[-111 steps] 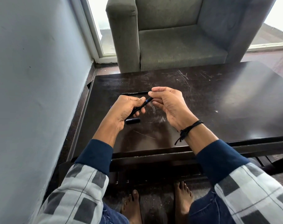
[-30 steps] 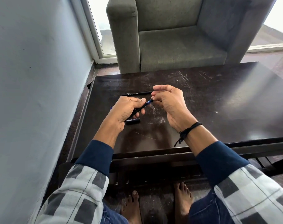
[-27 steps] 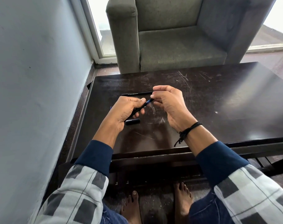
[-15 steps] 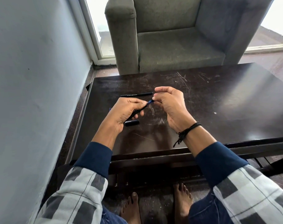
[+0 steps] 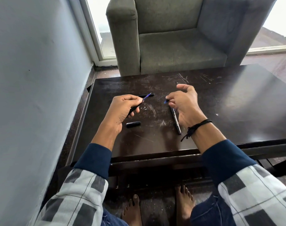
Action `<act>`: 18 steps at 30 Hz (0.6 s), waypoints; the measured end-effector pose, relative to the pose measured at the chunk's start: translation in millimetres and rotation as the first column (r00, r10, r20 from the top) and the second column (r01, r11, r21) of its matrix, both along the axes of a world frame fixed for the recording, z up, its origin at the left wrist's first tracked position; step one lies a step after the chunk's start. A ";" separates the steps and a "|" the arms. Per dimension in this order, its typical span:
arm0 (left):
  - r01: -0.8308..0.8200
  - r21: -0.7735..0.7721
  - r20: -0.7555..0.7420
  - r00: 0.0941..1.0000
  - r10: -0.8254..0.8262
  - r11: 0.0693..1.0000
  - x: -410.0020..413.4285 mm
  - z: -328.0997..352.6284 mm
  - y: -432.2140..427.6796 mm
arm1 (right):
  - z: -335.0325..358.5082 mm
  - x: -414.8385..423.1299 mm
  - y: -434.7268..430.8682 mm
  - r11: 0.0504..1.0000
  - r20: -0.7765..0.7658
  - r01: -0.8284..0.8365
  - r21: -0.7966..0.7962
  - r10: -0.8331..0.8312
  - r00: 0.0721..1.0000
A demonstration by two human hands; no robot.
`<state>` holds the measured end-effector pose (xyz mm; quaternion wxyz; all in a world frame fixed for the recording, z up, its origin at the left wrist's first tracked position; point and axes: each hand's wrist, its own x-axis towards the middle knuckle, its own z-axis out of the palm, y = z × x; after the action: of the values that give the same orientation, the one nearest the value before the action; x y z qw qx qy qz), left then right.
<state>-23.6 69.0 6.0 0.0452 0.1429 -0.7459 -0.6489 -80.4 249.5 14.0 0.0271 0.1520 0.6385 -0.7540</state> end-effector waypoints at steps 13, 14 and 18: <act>0.001 0.043 0.006 1.000 -0.001 0.999 0.0 -0.3 2.1 | -22.9 18.3 -16.2 0.370 0.076 -0.301 0.879 0.515 0.854; 0.000 0.046 0.005 1.000 -0.001 0.999 0.0 -0.4 1.5 | -23.6 18.9 -16.8 0.351 0.075 -0.293 0.889 0.520 0.851; -0.003 0.040 0.002 1.000 0.003 0.999 0.7 1.5 0.3 | -27.0 20.7 -18.0 0.305 0.079 -0.281 0.910 0.538 0.839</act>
<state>-22.9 69.3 7.5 0.0426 0.1456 -0.7325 -0.6637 -59.7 231.5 -13.0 0.0571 -0.1193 0.9524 -0.2745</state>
